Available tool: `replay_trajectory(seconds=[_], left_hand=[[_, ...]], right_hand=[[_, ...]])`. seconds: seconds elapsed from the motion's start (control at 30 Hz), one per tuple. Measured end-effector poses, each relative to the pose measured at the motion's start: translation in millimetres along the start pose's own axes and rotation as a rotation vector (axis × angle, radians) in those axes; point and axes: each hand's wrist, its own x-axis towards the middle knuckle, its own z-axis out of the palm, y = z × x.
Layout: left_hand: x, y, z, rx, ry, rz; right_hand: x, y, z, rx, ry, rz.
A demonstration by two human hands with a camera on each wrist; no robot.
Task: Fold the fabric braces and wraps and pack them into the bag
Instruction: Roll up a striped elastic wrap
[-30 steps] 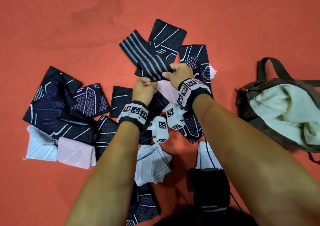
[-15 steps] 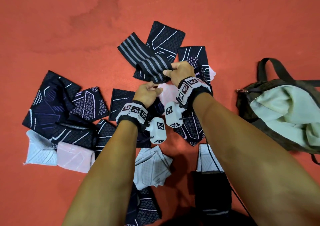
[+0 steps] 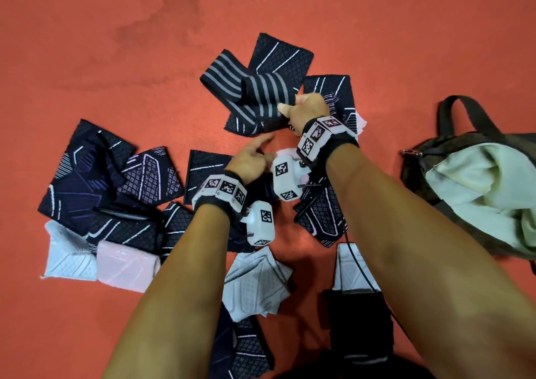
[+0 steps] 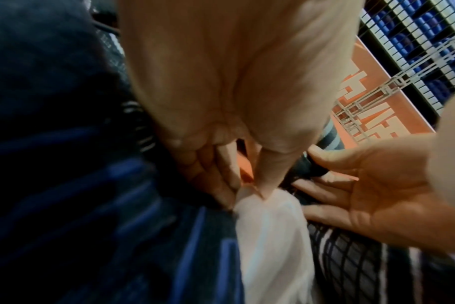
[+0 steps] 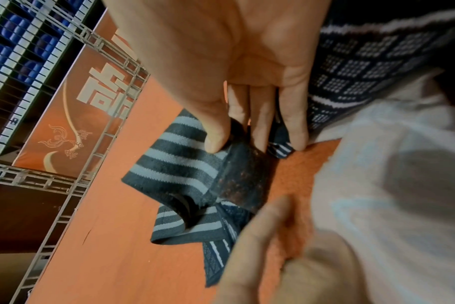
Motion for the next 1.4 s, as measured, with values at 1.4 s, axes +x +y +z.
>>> replay_trajectory(seconds=[1.4], left_hand=[[-226.4, -124.2, -4.9, -0.651, 0.159, 0.25]], right_hand=[[-265.9, 121.3, 1.0, -0.215, -0.596, -0.258]])
